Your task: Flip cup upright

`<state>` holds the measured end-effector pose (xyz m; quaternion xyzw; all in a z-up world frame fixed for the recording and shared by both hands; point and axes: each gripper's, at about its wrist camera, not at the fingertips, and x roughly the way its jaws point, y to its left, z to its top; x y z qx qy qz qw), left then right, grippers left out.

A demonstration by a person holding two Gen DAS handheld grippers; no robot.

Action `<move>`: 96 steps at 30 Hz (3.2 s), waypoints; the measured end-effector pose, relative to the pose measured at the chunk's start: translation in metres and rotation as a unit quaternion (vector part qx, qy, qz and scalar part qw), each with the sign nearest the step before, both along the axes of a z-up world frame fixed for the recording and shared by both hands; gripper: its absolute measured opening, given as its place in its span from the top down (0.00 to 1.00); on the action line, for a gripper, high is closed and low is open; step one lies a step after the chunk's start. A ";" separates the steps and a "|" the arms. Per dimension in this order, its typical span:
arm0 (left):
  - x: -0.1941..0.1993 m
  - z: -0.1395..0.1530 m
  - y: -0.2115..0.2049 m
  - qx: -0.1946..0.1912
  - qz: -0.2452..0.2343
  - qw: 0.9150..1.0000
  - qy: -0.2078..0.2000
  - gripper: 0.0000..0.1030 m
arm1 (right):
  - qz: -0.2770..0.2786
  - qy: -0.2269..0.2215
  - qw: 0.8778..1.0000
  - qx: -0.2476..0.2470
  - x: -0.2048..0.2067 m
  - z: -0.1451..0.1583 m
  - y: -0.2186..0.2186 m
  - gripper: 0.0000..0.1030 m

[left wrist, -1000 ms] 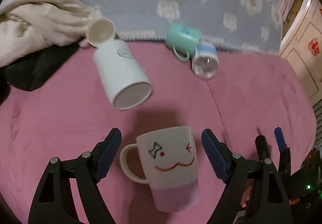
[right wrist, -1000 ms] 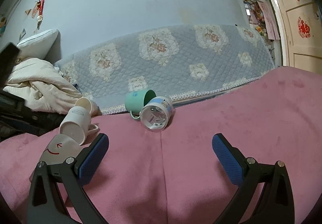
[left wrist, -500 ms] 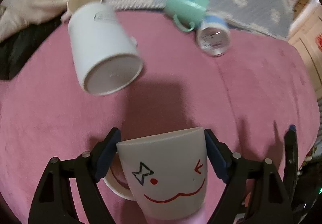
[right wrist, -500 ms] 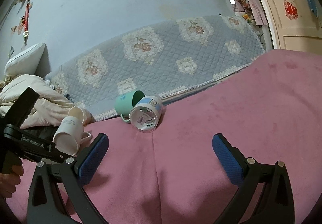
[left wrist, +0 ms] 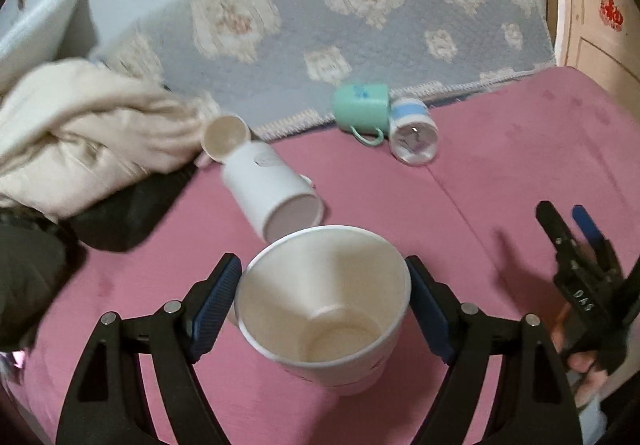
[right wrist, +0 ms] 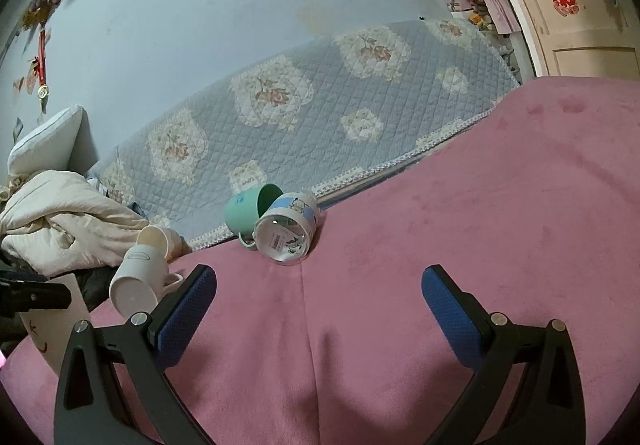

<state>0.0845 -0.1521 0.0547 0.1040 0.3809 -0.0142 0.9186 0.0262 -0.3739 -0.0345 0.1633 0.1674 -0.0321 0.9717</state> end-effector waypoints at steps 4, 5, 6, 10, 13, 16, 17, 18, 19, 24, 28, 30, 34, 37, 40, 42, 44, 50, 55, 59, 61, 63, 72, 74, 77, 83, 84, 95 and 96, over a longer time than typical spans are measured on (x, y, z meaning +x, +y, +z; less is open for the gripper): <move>-0.009 -0.001 0.003 -0.005 -0.003 0.999 -0.047 0.22 | -0.001 -0.003 1.000 -0.001 -0.002 0.000 -0.001 0.00; -0.011 -0.003 0.004 -0.011 -0.005 0.998 -0.055 0.22 | 0.000 -0.004 1.000 0.000 -0.001 0.001 -0.001 0.00; -0.011 -0.005 0.004 -0.013 -0.007 0.998 -0.057 0.22 | 0.001 -0.006 1.000 0.002 -0.001 0.001 -0.002 0.00; -0.013 -0.019 0.001 -0.006 -0.013 0.998 -0.063 0.22 | 0.002 -0.003 1.000 0.005 0.000 0.000 -0.003 0.00; -0.017 -0.027 0.001 -0.001 0.000 0.997 -0.072 0.22 | -0.001 -0.006 1.000 0.005 0.000 0.002 -0.002 0.00; -0.023 -0.032 0.002 -0.006 -0.003 0.997 -0.081 0.22 | -0.001 -0.005 1.000 0.008 0.002 0.001 -0.002 0.00; -0.025 -0.032 0.002 -0.005 -0.008 0.996 -0.087 0.22 | 0.000 -0.003 1.000 0.008 0.002 0.001 -0.002 0.00; -0.026 -0.033 0.001 -0.002 -0.014 0.996 -0.090 0.22 | 0.001 -0.001 1.000 0.006 0.003 0.001 -0.001 0.00; -0.027 -0.034 -0.001 0.001 -0.020 0.995 -0.094 0.21 | 0.001 -0.001 1.000 0.005 0.003 0.001 0.000 0.00; -0.040 -0.031 -0.008 0.006 -0.046 0.990 -0.133 0.13 | 0.000 -0.008 1.000 -0.003 0.002 0.002 0.002 0.00; -0.058 -0.018 -0.005 -0.001 -0.053 0.982 -0.183 0.02 | 0.003 -0.009 1.000 -0.003 0.002 0.002 0.002 0.00; -0.068 -0.011 0.001 0.007 -0.052 0.976 -0.210 0.02 | 0.004 -0.011 1.000 -0.004 0.002 0.002 0.002 0.00; -0.076 0.008 0.029 -0.009 -0.056 0.972 -0.229 0.00 | 0.004 -0.012 1.000 -0.014 0.003 0.002 0.006 0.00; -0.085 0.028 0.052 -0.026 -0.041 0.966 -0.254 0.00 | 0.007 -0.017 0.999 -0.027 0.000 0.004 0.011 0.00; -0.100 0.043 0.075 -0.039 -0.031 0.955 -0.291 0.00 | 0.009 -0.016 0.999 -0.031 0.001 0.005 0.013 0.00; -0.112 0.046 0.086 -0.038 -0.023 0.946 -0.321 0.00 | 0.009 -0.016 0.999 -0.030 0.001 0.005 0.012 0.00; -0.119 0.041 0.095 -0.046 -0.019 0.941 -0.336 0.00 | 0.009 -0.017 0.999 -0.031 0.001 0.005 0.012 0.00; -0.111 0.001 0.118 -0.113 0.000 0.945 -0.308 0.00 | 0.014 -0.020 0.998 -0.050 -0.001 0.007 0.021 0.00; -0.112 -0.027 0.124 -0.103 0.012 0.946 -0.306 0.00 | 0.048 -0.027 0.997 -0.060 -0.003 0.009 0.029 0.00; -0.109 -0.041 0.131 -0.112 0.022 0.948 -0.296 0.00 | 0.119 -0.027 0.990 -0.069 -0.006 0.013 0.045 0.00; -0.113 -0.042 0.133 -0.115 0.023 0.946 -0.302 0.00 | 0.168 -0.025 0.984 -0.056 -0.011 0.017 0.057 0.00; -0.116 -0.043 0.132 -0.118 0.014 0.945 -0.306 0.00 | 0.186 -0.033 0.981 -0.039 -0.019 0.019 0.067 0.00; -0.116 -0.047 0.122 -0.105 -0.002 0.950 -0.295 0.00 | 0.157 -0.060 0.979 -0.117 -0.054 0.025 0.107 0.00; -0.115 -0.048 0.125 -0.115 0.001 0.950 -0.291 0.00 | 0.159 -0.052 0.976 -0.137 -0.053 0.025 0.116 0.00; -0.116 -0.048 0.129 -0.124 0.005 0.948 -0.292 0.00 | 0.163 -0.036 0.973 -0.158 -0.048 0.021 0.125 0.00; -0.116 -0.048 0.128 -0.118 0.011 0.949 -0.292 0.00 | 0.163 -0.030 0.975 -0.145 -0.044 0.018 0.119 0.00; -0.118 -0.048 0.127 -0.117 0.011 0.948 -0.297 0.00 | 0.162 -0.032 0.976 -0.140 -0.044 0.018 0.117 0.00; -0.113 -0.050 0.129 -0.115 0.011 0.954 -0.277 0.00 | 0.195 -0.023 0.976 -0.091 -0.039 0.014 0.104 0.00; -0.112 -0.050 0.130 -0.117 0.011 0.954 -0.275 0.00 | 0.194 -0.024 0.976 -0.091 -0.039 0.014 0.104 0.00</move>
